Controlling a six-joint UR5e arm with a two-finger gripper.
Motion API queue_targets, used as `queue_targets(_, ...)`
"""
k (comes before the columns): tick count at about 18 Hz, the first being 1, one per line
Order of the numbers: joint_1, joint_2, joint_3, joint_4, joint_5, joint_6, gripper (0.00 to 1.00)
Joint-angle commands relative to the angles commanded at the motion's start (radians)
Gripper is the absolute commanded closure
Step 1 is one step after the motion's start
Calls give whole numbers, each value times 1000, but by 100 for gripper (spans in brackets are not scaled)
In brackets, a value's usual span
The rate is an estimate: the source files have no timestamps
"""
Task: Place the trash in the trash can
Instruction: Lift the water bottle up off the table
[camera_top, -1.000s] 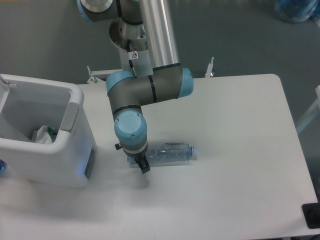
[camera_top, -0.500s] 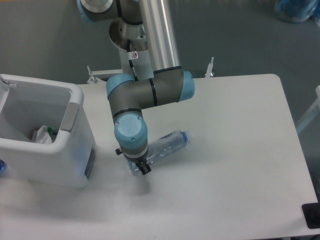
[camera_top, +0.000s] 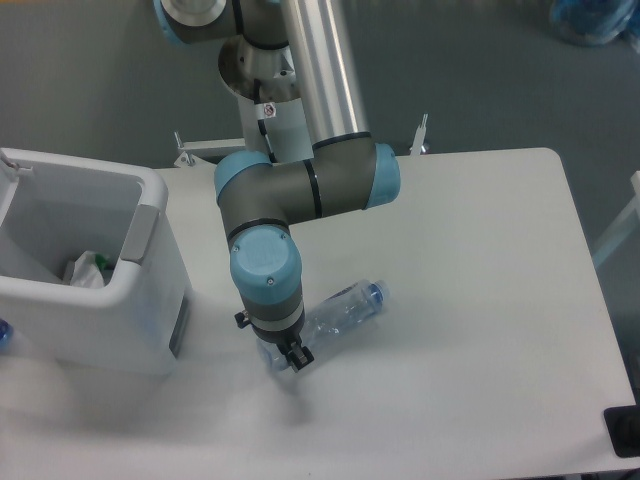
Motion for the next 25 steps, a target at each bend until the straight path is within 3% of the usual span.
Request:
queue_targets(8,46,71,115,2,-47,-167,41)
queue_targets(12,81,110,152,2,-179,-258,41)
queue_targets(25,184,258,157,2,-581,-400,41)
